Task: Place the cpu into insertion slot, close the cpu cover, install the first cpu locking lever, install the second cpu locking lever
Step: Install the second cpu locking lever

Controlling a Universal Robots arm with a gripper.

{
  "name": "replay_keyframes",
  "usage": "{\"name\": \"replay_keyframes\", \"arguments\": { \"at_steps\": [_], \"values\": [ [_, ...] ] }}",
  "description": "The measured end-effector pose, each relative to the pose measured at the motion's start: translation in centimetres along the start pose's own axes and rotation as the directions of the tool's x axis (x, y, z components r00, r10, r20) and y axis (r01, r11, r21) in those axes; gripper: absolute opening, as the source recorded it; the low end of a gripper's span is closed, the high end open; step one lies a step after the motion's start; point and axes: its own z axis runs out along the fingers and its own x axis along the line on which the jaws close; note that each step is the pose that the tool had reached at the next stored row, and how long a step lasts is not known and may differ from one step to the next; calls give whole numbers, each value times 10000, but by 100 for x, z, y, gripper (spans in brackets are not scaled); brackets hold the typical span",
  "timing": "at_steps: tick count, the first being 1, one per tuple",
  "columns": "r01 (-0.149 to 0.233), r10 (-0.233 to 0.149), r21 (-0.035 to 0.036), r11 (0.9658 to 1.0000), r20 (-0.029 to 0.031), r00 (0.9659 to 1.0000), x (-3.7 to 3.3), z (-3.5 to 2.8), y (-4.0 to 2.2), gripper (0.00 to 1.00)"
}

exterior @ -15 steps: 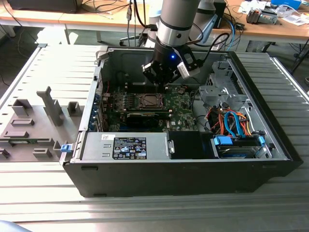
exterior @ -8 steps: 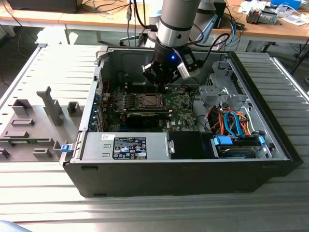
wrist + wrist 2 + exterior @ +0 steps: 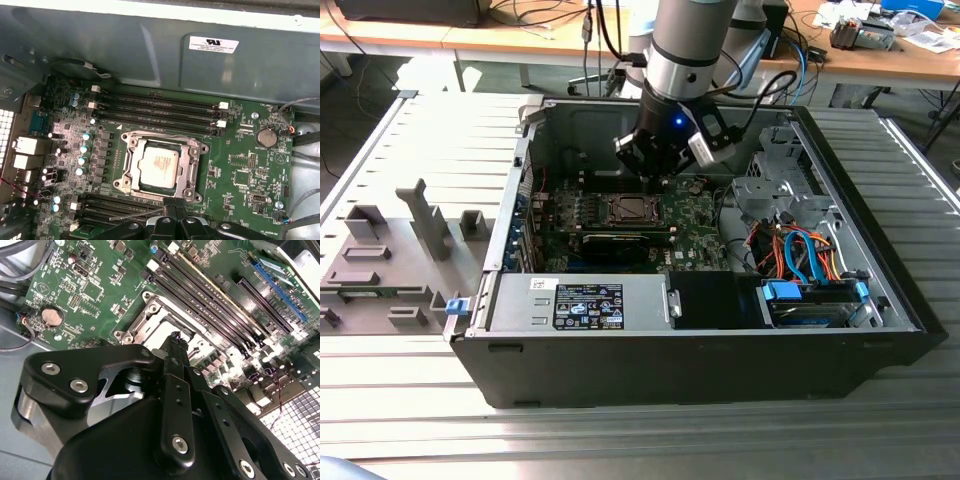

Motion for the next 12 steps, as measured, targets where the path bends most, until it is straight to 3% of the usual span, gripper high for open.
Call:
{"name": "replay_keyframes", "arguments": {
  "at_steps": [12],
  "values": [
    [0, 0, 0, 10000, 0, 10000, 9, -5, -61, 11]
  ]
}}
